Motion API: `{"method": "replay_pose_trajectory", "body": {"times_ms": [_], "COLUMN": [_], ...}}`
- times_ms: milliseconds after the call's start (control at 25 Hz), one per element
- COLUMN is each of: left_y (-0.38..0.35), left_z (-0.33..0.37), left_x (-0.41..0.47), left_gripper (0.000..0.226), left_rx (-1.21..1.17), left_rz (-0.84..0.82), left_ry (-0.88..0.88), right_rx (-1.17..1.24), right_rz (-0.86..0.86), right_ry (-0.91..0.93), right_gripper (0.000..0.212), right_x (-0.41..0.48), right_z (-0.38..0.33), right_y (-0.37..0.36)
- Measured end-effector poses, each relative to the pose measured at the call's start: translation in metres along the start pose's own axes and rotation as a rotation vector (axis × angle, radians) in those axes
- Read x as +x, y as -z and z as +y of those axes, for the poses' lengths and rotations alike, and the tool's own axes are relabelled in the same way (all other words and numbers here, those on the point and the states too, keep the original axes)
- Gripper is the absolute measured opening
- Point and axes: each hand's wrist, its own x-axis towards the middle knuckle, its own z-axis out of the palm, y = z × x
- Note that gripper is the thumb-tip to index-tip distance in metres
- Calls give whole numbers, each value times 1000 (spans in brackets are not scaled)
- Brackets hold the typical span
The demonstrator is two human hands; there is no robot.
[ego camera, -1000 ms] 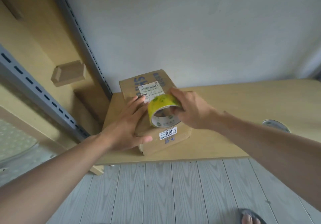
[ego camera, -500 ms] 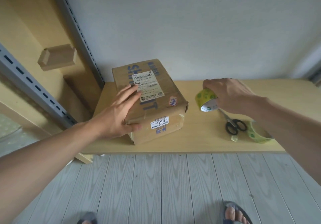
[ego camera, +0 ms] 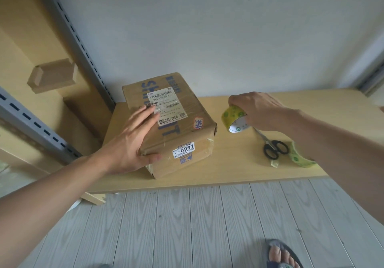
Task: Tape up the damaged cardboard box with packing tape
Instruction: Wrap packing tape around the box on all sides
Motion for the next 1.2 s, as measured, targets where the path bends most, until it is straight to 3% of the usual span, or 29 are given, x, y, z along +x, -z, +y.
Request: {"method": "replay_pose_trajectory", "body": {"times_ms": [240, 360, 520, 600, 880, 1040, 1200], "left_y": [15, 33, 15, -3, -3, -20, -32], "left_z": [10, 36, 80, 90, 96, 115, 116], "left_x": [0, 10, 52, 62, 69, 105, 121], "left_gripper": [122, 107, 102, 105, 88, 104, 51], "left_rx": [33, 51, 231, 364, 339, 265, 256], "left_rz": [-140, -291, -169, -228, -292, -226, -237], "left_ry": [66, 220, 435, 406, 301, 235, 227], "right_rx": [79, 79, 96, 94, 132, 137, 151], "right_rz": [-123, -120, -113, -119, -105, -144, -143], "right_ry": [-22, -24, -23, -27, -43, -30, -57], "right_gripper": [30, 30, 30, 29, 27, 27, 29], "right_x": [2, 8, 8, 7, 6, 5, 7], "right_z": [-12, -15, -12, -12, -11, -11, -7], "right_y": [-46, -60, -62, -64, -67, -64, -67]}}
